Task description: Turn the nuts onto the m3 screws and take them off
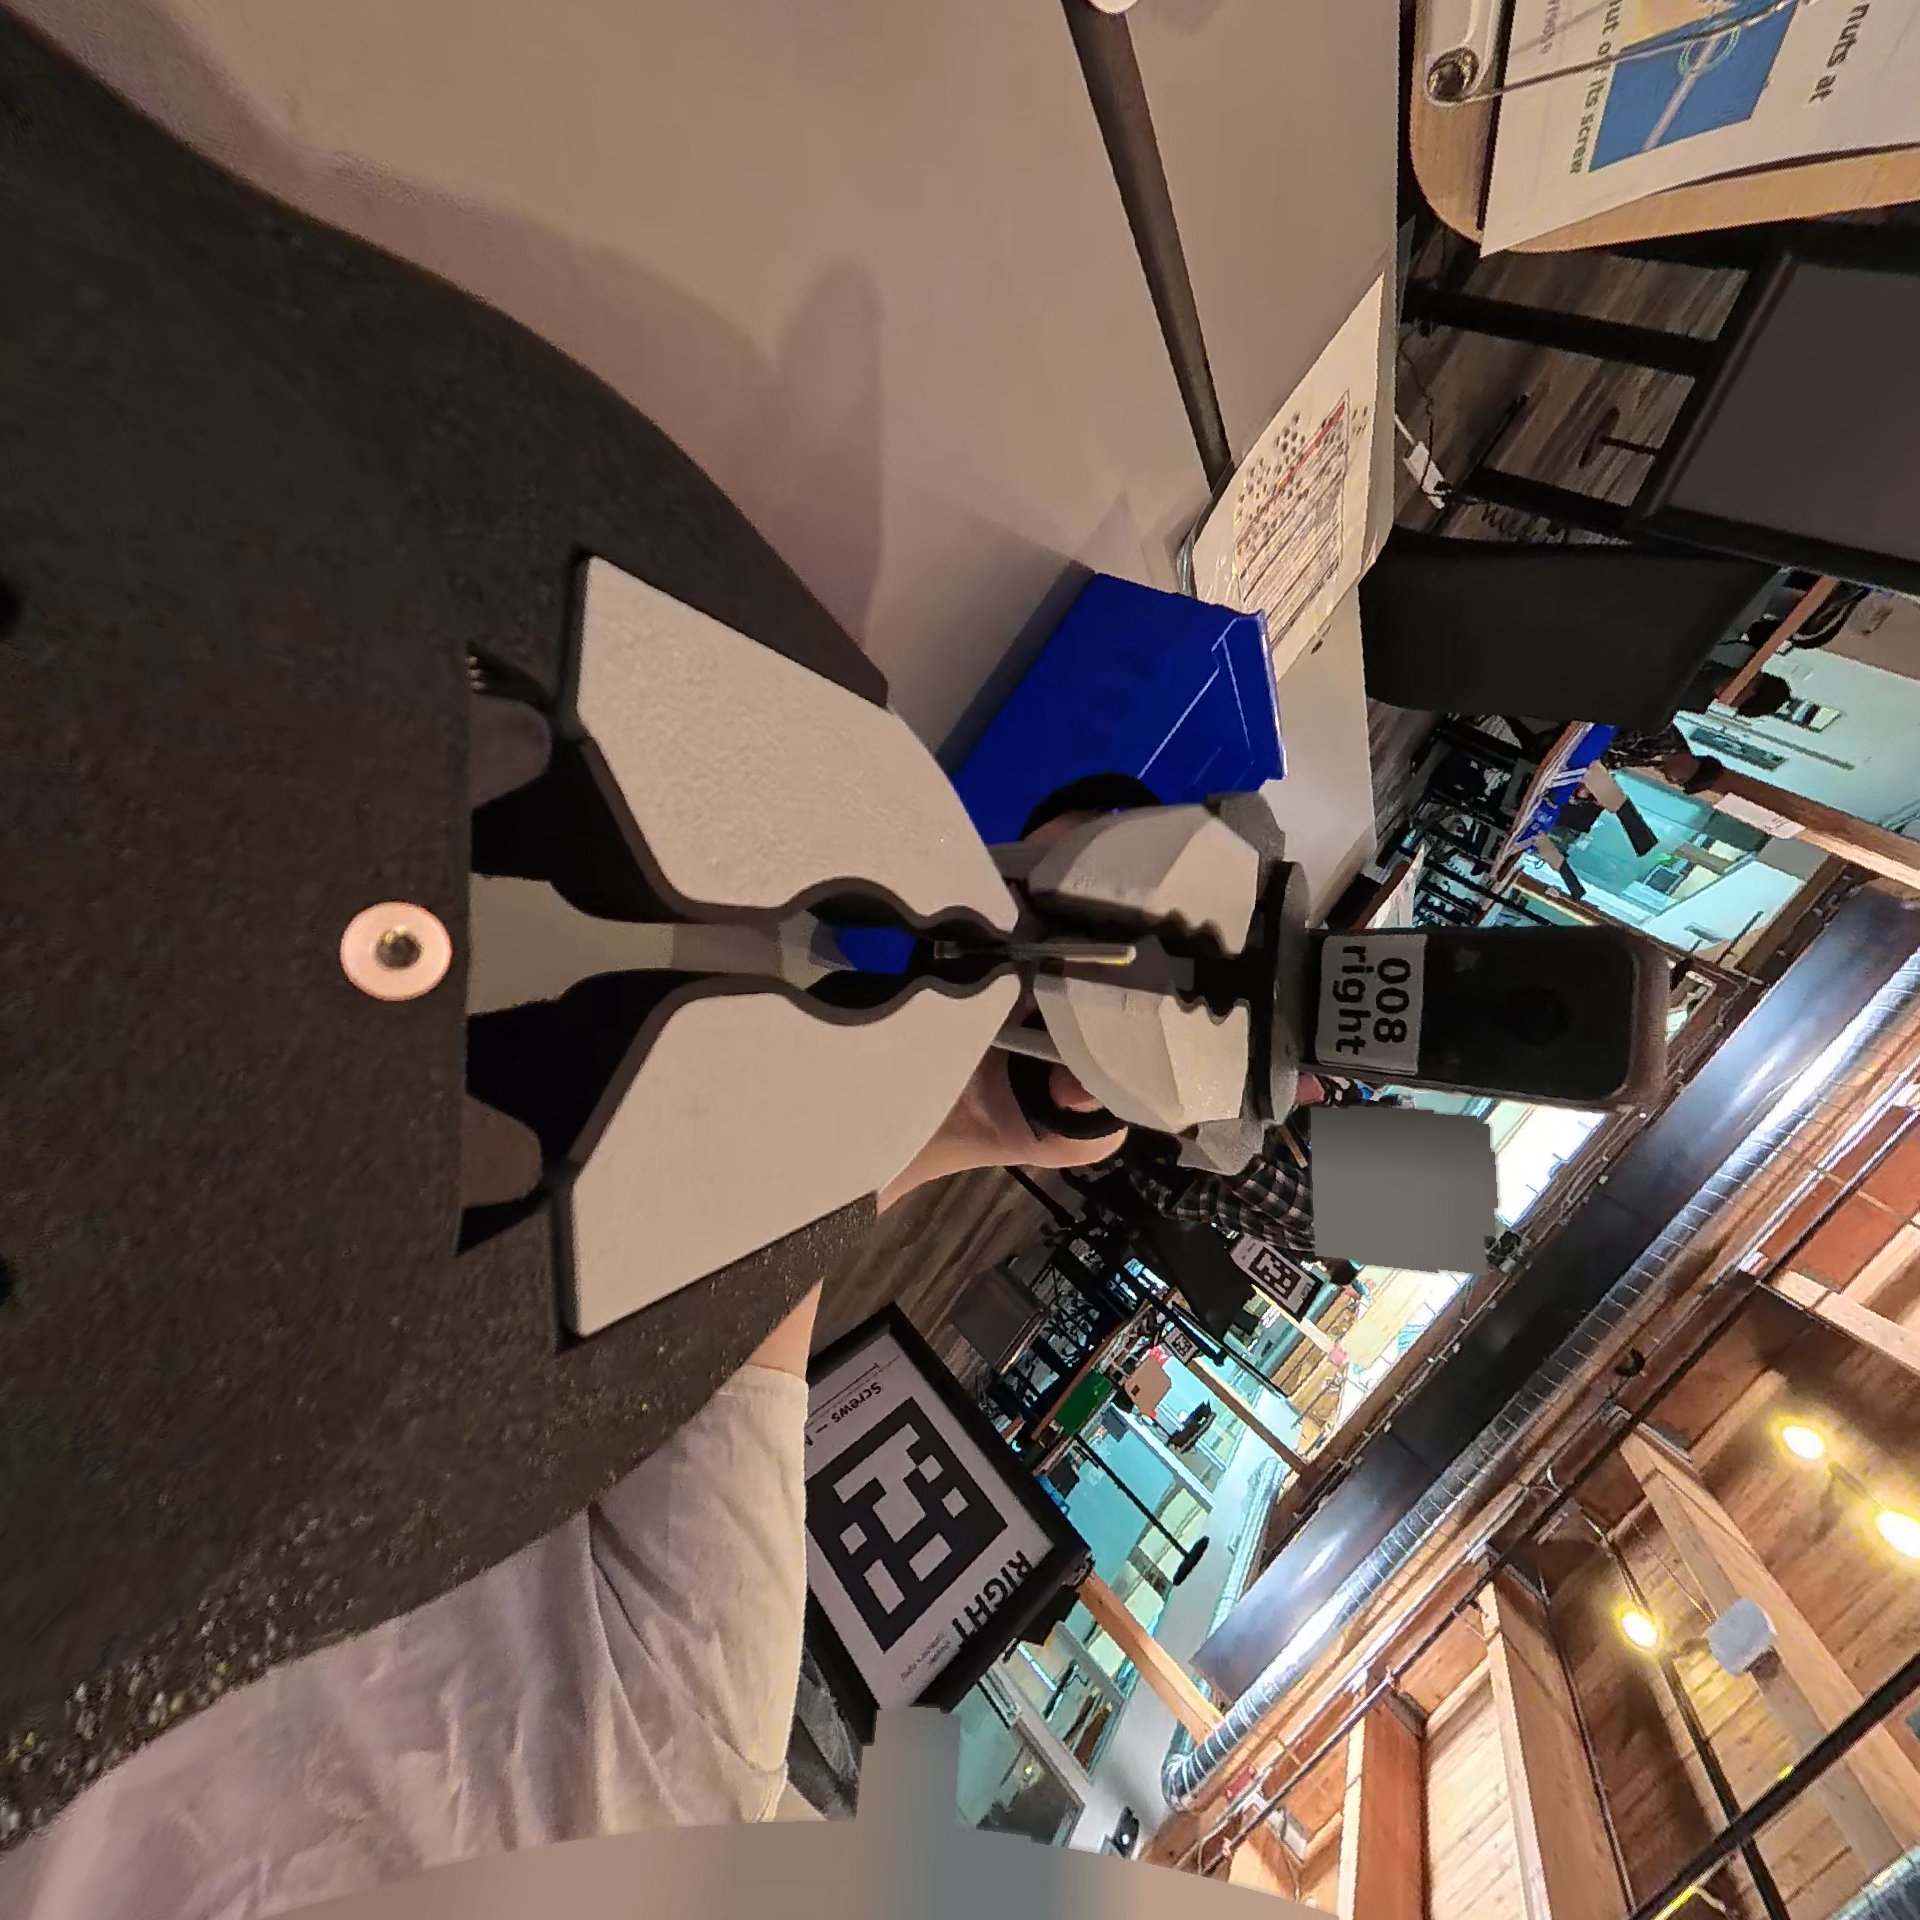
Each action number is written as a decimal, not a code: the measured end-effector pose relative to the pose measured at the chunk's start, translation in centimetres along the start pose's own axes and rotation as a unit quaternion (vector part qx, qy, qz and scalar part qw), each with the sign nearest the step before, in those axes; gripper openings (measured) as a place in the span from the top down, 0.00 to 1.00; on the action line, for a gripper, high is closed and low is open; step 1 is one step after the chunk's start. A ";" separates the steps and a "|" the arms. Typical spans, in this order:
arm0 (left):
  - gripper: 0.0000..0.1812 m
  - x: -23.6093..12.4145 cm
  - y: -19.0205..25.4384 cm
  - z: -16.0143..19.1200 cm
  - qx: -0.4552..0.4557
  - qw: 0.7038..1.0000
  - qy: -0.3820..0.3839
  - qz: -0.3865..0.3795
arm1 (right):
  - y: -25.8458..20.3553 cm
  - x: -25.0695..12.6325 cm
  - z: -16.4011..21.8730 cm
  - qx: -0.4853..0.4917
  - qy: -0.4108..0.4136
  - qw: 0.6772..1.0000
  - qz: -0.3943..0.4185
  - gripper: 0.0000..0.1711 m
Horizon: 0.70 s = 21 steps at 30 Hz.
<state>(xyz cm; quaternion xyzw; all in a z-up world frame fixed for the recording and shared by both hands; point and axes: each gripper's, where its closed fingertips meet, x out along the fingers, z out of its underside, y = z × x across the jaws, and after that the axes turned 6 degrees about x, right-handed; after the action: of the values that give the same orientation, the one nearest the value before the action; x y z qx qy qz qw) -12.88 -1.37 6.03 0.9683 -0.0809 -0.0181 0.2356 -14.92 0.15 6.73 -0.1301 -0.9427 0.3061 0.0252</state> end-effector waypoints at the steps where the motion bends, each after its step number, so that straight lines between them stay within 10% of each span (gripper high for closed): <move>1: 0.99 0.0 0.1 0.1 -0.001 1.000 -0.004 0.004 | 0.0 0.0 -0.1 0.001 0.003 1.000 0.001 0.92; 21: 0.98 0.4 -0.2 0.9 -0.025 0.999 -0.023 0.009 | 0.1 0.0 0.3 0.020 -0.004 1.000 -0.014 0.99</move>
<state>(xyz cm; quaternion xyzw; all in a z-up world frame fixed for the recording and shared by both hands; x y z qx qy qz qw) -12.52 -1.67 5.15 0.9606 -0.0947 -0.0401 0.2583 -14.93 0.10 6.41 -0.1155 -0.9382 0.3252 0.0283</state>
